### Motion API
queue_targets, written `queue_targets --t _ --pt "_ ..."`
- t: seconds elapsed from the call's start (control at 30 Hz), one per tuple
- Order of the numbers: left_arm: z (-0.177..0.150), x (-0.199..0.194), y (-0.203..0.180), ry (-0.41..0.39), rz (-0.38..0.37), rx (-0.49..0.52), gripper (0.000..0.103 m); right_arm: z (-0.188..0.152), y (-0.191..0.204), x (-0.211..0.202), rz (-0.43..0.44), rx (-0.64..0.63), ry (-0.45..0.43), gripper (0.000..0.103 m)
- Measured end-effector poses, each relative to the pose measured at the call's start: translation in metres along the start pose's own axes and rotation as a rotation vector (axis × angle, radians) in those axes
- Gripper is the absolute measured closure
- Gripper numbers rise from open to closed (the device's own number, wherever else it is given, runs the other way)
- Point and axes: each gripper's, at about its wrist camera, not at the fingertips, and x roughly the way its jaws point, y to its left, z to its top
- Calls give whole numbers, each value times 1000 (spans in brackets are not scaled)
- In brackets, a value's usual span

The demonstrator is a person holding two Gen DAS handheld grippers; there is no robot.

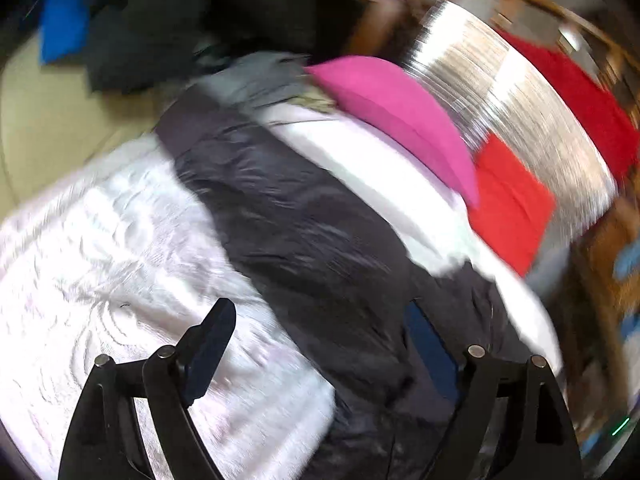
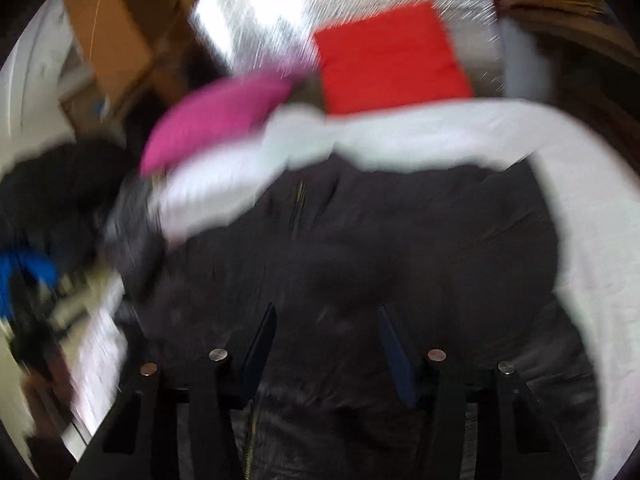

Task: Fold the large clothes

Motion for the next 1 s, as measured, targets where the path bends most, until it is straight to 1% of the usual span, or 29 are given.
queue_targets --t 0.03,0.07,0.13,0.17,0.2,0.23,0.27,0.37,0.43,0.47,0.5,0.53,0.6,0.67,0.7,0.73,0.8,0.87,0.93,1.0 --pt "8 7 16 19 -29 -78 16 -4 2 15 -6 3 50 49" --pt "11 12 26 32 -50 -122 16 -7 3 27 -19 8 88 50" --pt "18 30 47 78 -105 -242 16 -9 6 26 -26 -6 75 50" --pt "20 40 55 98 -123 -288 16 -9 7 21 0 -3 68 50" --pt "21 51 62 122 -144 -331 16 -9 7 21 0 -3 68 50" --pt "20 59 66 142 -159 -358 16 -5 6 9 58 17 30 50" --pt "19 66 67 157 -173 -380 16 -4 5 6 76 24 12 50" --pt "15 86 73 202 -257 -459 17 -3 0 -2 78 36 -30 50" --pt "8 97 73 231 -312 -507 19 -3 -5 -4 81 56 -35 50" --pt "6 99 72 236 -326 -513 31 6 -2 4 78 63 -37 50" --pt "4 103 71 245 -344 -515 52 5 -8 2 74 67 -41 50" --pt "3 104 69 244 -335 -507 60 10 -4 0 72 69 -43 50" --pt "3 98 65 211 -321 -478 84 10 -7 -5 79 72 -50 50" --pt "6 87 54 171 -303 -424 96 11 -3 -9 76 70 -59 50" --pt "9 79 45 150 -308 -394 96 11 -4 -13 72 68 -66 50" --pt "11 69 35 129 -318 -357 96 16 4 -10 70 66 -70 50" --pt "12 53 12 93 -339 -279 96 15 1 -21 73 65 -86 50" --pt "8 32 -28 67 -355 -159 97 14 -1 -33 77 68 -104 50" --pt "-10 18 -65 81 -385 -51 97 13 -3 -47 80 81 -123 50" --pt "-35 9 -98 124 -409 47 97 9 -10 -63 92 110 -140 50"
